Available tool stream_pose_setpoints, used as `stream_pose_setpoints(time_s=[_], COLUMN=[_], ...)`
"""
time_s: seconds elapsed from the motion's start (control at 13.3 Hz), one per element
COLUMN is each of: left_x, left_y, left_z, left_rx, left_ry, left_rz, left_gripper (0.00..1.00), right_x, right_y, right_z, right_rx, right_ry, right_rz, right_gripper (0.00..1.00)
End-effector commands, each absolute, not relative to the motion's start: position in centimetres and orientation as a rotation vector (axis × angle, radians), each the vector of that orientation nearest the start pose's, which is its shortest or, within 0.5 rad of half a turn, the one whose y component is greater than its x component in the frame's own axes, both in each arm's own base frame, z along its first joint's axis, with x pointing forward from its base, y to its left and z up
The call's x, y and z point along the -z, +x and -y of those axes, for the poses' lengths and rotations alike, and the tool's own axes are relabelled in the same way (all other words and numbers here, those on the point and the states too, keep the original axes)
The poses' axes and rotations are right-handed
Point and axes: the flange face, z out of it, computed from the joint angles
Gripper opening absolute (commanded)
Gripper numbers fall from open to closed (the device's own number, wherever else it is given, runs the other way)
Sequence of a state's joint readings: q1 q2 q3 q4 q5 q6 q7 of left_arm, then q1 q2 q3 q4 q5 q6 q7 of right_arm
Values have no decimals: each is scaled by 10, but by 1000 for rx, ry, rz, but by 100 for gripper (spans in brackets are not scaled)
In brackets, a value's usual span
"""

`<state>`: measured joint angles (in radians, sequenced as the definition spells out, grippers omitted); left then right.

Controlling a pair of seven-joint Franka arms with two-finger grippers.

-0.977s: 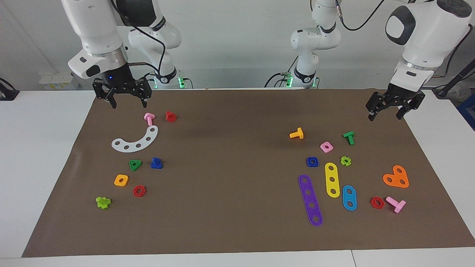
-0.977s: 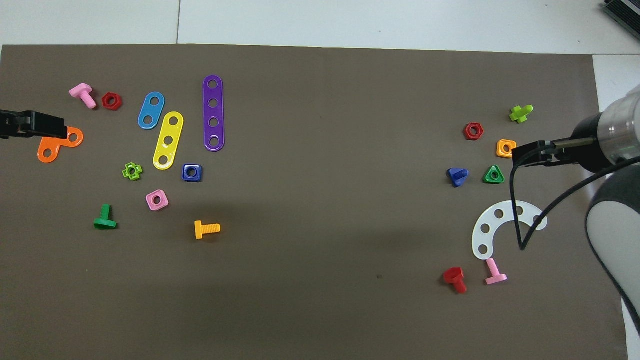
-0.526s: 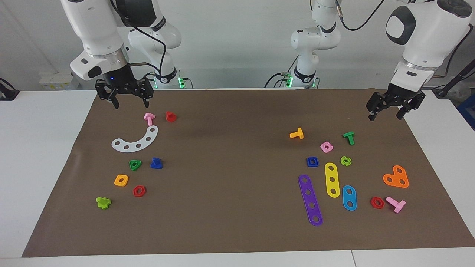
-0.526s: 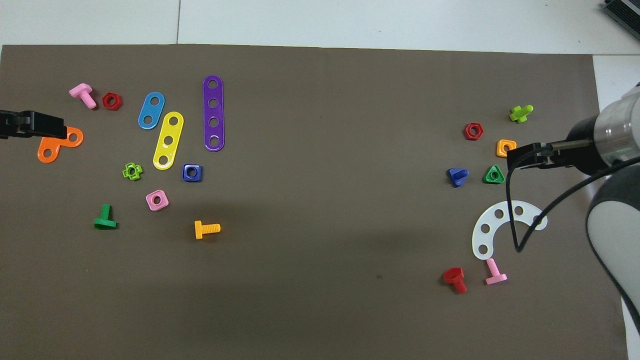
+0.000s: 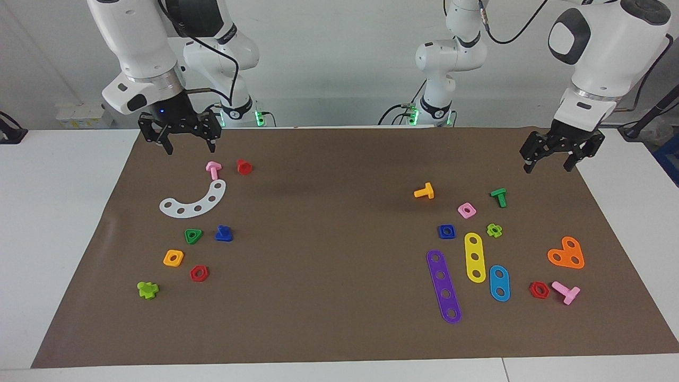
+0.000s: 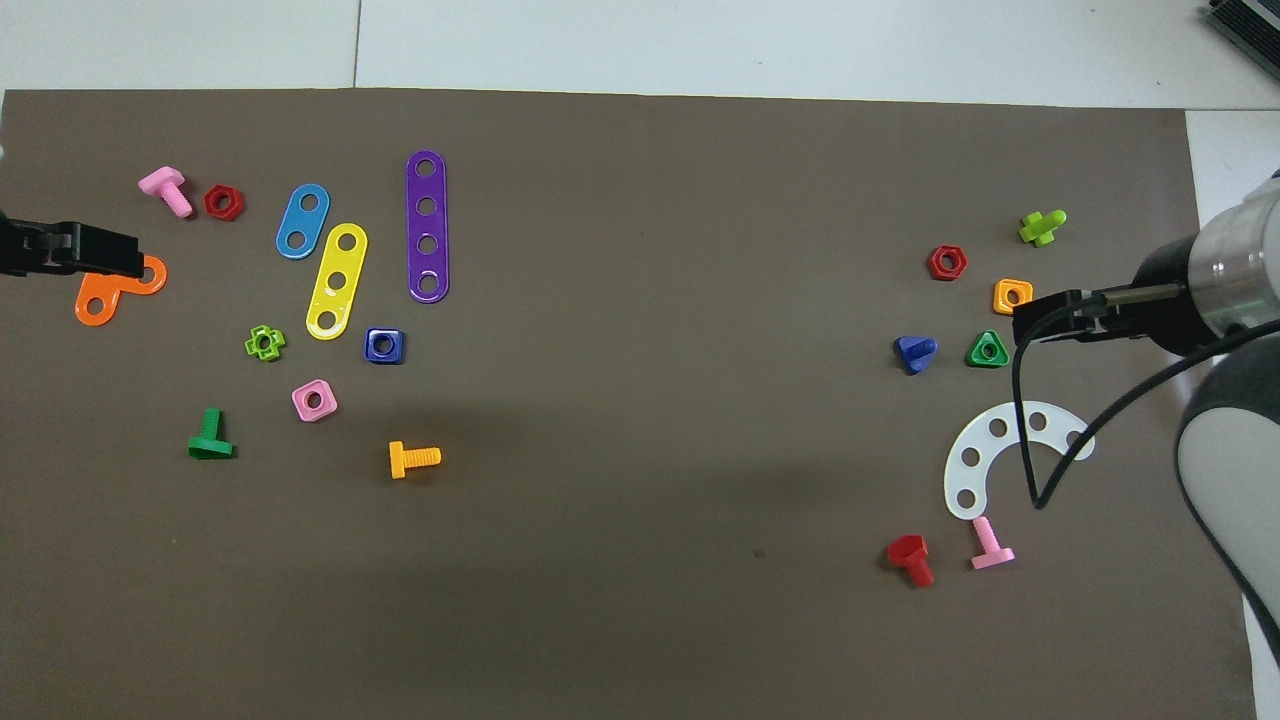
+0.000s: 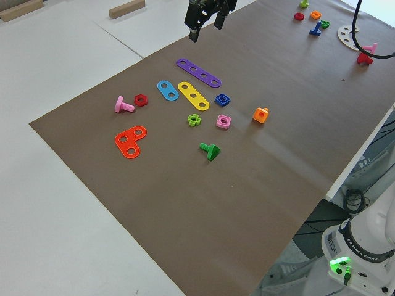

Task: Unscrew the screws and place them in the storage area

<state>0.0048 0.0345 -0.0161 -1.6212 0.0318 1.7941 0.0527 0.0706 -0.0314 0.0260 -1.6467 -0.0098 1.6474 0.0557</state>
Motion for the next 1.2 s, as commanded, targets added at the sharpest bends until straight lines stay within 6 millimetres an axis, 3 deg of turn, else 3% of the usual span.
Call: stream_pose_setpoints(time_s=[0.0, 1.13], left_x=[-605, -605], left_y=[580, 579], left_z=[5, -5], left_rx=[231, 236], left_ry=[-3075, -3073], left_rz=[-101, -85], left_gripper=[100, 100], right_x=[-616, -622], right_y=[542, 544], right_z=[-47, -48], right_rx=[65, 57], right_ry=[-3142, -3175], right_rz=[102, 117], right_gripper=[100, 100])
